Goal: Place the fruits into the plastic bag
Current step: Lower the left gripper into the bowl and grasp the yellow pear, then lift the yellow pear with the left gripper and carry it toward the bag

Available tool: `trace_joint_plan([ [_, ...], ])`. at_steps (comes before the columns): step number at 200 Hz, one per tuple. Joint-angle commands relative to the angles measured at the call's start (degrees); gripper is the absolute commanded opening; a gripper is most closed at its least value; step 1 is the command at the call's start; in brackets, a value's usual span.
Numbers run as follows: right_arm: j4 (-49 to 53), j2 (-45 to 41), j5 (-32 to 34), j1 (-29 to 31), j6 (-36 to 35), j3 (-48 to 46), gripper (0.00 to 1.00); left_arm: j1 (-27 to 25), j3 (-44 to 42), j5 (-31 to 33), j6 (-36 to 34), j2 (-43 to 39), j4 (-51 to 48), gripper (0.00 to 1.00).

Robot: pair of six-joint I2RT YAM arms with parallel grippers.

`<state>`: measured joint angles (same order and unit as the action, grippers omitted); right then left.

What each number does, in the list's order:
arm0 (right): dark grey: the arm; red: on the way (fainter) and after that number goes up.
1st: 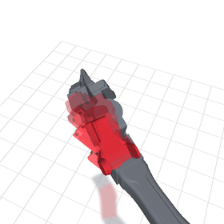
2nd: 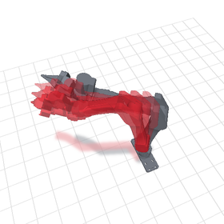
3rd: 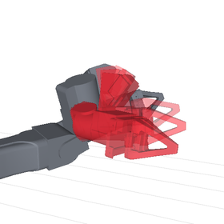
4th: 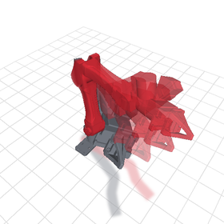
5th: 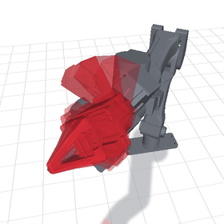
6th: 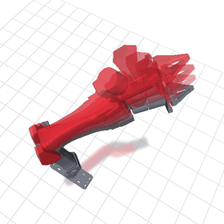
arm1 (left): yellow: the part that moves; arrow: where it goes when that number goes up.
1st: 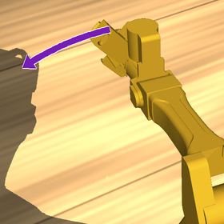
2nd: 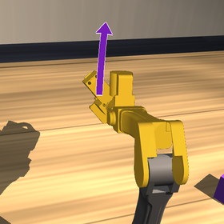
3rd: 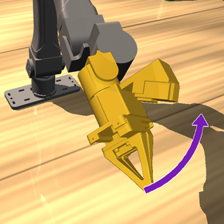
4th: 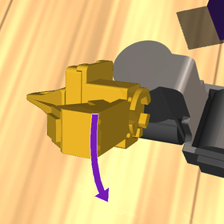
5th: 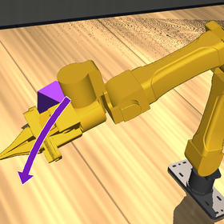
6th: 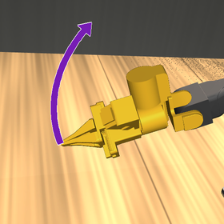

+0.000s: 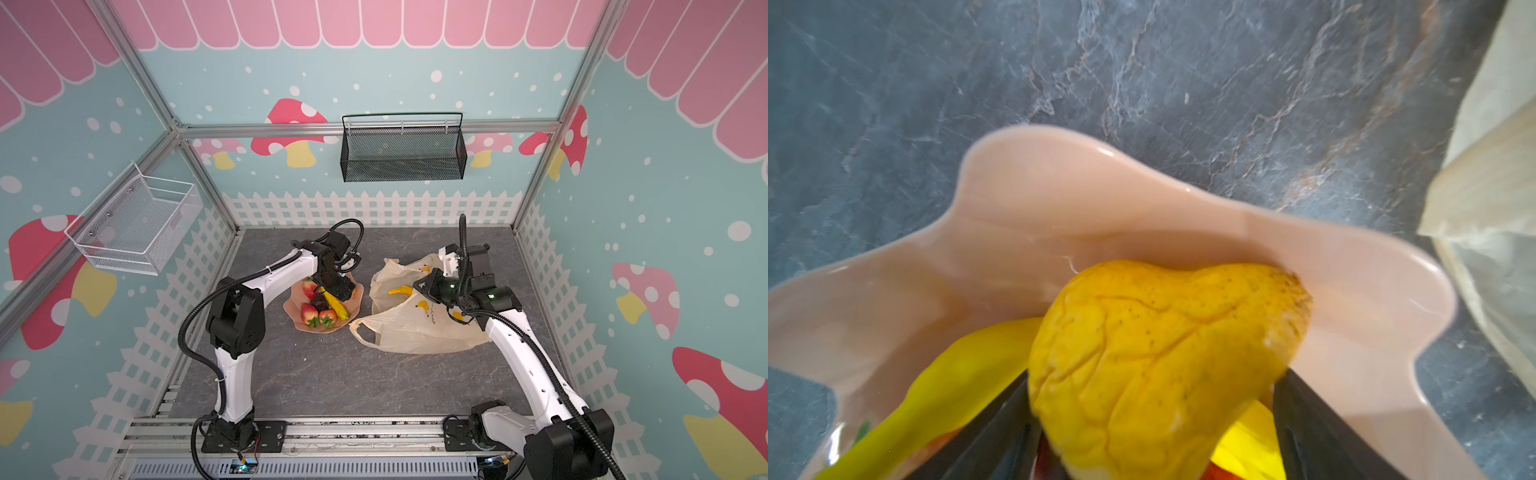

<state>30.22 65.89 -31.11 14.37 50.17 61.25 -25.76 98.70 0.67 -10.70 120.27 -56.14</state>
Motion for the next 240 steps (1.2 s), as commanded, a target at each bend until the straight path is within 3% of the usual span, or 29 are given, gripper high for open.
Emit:
trace_joint_plan([
  [1, -0.2, -1.5, -0.3, 0.2, 0.3, 0.0, 0.0, 0.4, 2.1, -0.2, -0.3, 1.3, -0.7, 0.85],
  [43, -0.4, -1.6, -0.1, 0.2, 0.7, -0.3, 0.0, 0.7, 1.9, -0.3, 1.1, 2.0, 0.6, 0.84],
  [184, -1.4, -0.8, -0.2, 0.2, 1.4, 0.0, 0.0, 1.7, -2.1, -4.9, 4.2, -2.4, 3.6, 0.56],
  [240, -1.4, -0.7, -0.3, 0.2, 1.3, -0.1, 0.0, 1.7, -4.0, -5.4, 5.1, -6.1, 4.3, 0.52],
])
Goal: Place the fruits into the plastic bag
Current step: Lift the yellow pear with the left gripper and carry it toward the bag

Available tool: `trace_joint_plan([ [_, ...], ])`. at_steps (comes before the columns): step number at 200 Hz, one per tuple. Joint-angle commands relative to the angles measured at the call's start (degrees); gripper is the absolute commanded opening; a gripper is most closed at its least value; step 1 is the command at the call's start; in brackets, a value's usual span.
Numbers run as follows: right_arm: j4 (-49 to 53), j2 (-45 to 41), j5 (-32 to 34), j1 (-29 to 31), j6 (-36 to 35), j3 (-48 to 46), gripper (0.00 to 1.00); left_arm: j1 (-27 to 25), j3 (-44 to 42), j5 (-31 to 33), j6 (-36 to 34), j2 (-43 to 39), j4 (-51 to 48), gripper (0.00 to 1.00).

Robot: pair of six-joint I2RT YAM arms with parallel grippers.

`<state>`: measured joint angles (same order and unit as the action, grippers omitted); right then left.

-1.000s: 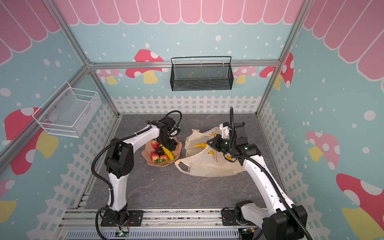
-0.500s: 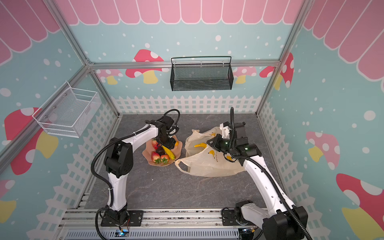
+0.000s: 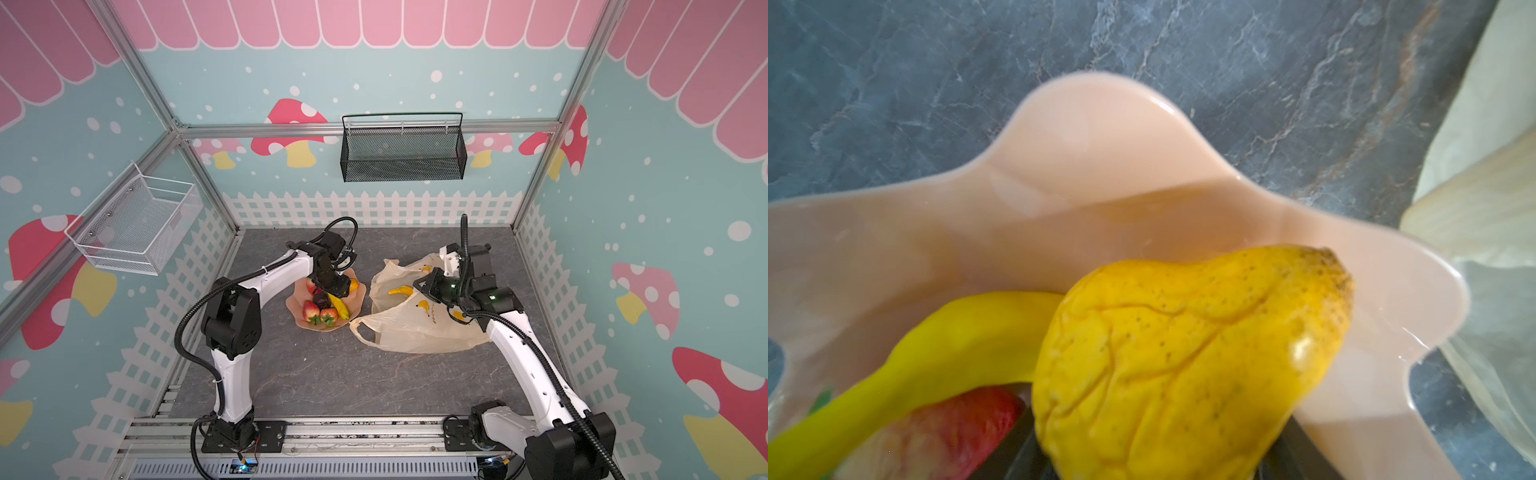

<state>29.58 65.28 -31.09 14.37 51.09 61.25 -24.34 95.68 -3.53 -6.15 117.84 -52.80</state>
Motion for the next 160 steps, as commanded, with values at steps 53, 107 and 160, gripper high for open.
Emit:
trace_joint_plan([
  [53, -0.8, -0.2, -0.1, 0.2, 0.4, 0.0, 0.0, 0.3, -3.2, -2.1, 1.4, -9.7, 1.0, 0.52],
  [107, -1.1, 0.3, -0.2, 0.2, 0.2, -0.1, 0.0, 0.3, -8.6, -2.8, 0.7, -15.7, 2.1, 0.51],
  [160, -1.3, 0.6, -0.5, 0.2, 0.1, -0.1, 0.0, 0.2, -11.2, -3.6, -0.6, -18.9, 3.2, 0.48],
])
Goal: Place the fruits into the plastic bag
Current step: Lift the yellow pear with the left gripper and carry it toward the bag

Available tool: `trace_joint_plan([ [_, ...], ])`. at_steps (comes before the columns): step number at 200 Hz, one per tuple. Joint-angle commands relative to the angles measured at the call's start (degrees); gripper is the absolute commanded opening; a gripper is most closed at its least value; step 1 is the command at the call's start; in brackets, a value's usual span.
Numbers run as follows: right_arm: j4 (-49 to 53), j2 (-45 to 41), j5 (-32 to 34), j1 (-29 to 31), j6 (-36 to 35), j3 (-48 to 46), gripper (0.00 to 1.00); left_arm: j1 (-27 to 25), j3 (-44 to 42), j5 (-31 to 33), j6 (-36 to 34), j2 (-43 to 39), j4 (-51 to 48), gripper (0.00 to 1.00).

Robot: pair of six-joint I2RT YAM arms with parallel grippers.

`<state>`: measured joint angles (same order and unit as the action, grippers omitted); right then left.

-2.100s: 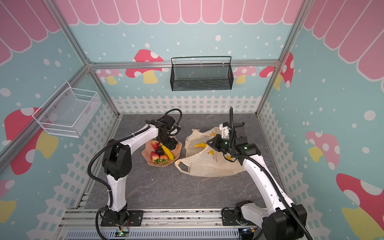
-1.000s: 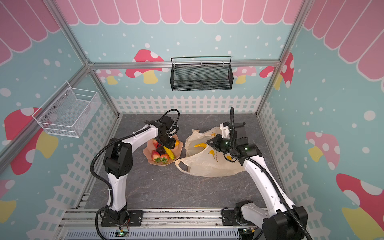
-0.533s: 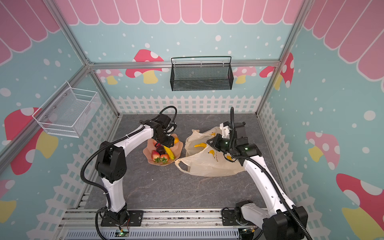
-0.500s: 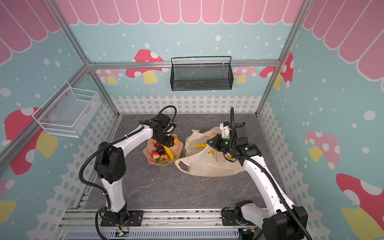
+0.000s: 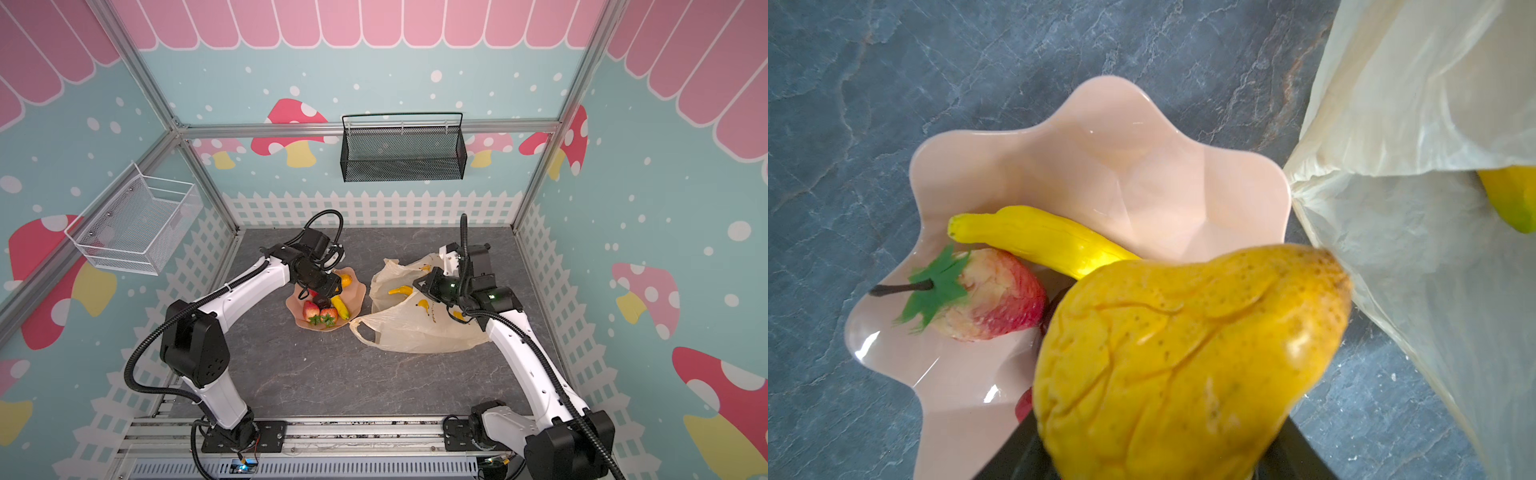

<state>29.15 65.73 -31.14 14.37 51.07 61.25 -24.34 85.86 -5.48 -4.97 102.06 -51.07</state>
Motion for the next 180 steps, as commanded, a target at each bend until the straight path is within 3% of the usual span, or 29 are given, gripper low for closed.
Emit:
trace_joint_plan([
  [1, -0.8, 0.2, -0.5, 0.2, 0.2, -0.1, 0.0, 0.2, -1.4, -1.6, -1.8, -3.1, 1.5, 0.48],
  [75, -0.8, 0.1, -0.5, 0.2, 0.0, -0.3, 0.0, -3.5, -6.1, -3.9, -8.2, -9.9, 0.9, 0.44],
  [119, -0.7, 0.5, -1.2, 0.2, -0.8, -0.3, 0.0, -11.5, -6.2, 1.6, -9.7, -9.0, -0.6, 0.43],
  [180, -0.8, 0.3, -1.3, 0.2, -0.7, -0.4, 0.0, -19.6, -3.6, 2.5, -10.5, -4.8, -0.7, 0.43],
])
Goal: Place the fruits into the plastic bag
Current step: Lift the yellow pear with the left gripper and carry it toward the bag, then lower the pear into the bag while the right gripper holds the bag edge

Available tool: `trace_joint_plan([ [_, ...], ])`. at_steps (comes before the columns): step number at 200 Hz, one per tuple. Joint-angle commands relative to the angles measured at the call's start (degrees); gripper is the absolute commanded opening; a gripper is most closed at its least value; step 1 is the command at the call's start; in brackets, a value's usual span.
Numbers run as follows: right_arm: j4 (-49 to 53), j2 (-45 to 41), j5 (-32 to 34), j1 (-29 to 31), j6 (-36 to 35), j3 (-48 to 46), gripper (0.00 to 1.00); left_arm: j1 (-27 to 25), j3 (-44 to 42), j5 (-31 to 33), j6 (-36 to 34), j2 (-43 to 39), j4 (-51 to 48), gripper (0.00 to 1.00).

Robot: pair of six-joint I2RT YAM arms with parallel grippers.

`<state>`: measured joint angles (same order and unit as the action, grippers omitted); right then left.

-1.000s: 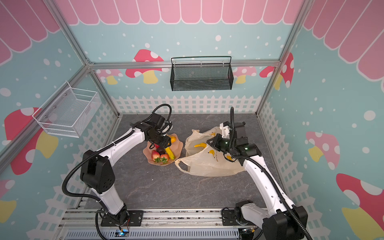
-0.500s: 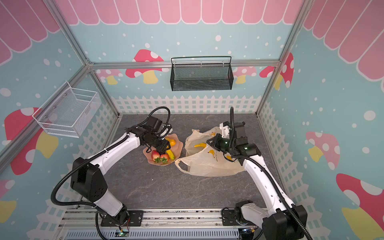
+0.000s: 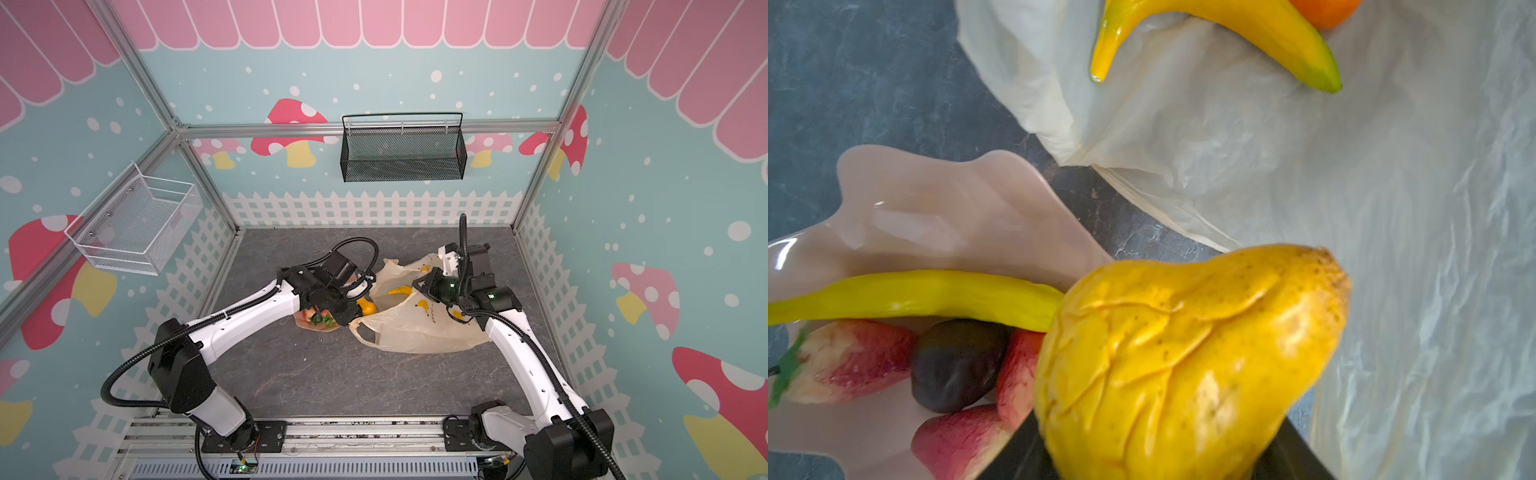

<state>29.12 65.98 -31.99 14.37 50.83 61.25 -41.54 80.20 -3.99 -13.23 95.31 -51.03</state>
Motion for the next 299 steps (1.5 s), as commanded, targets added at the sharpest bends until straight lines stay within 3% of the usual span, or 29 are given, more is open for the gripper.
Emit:
trace_joint_plan([
  [1, -0.7, 0.1, -0.4, 0.2, -0.5, -0.4, 0.0, -2.4, 2.2, 0.9, -2.3, 2.0, -0.7, 0.43],
  [84, -1.0, -2.0, -0.4, 0.2, 0.8, -2.0, 0.0, -4.6, 5.1, -3.1, -0.1, 8.7, 0.9, 0.43],
  [163, -2.6, -3.2, -1.6, 0.2, 2.9, -3.6, 0.0, -6.9, 14.3, -6.0, 5.1, 19.2, 2.6, 0.42],
  [299, -4.2, -4.0, -3.0, 0.3, 4.6, -5.7, 0.0, -9.5, 26.8, -16.2, 22.9, 31.7, 11.3, 0.44],
])
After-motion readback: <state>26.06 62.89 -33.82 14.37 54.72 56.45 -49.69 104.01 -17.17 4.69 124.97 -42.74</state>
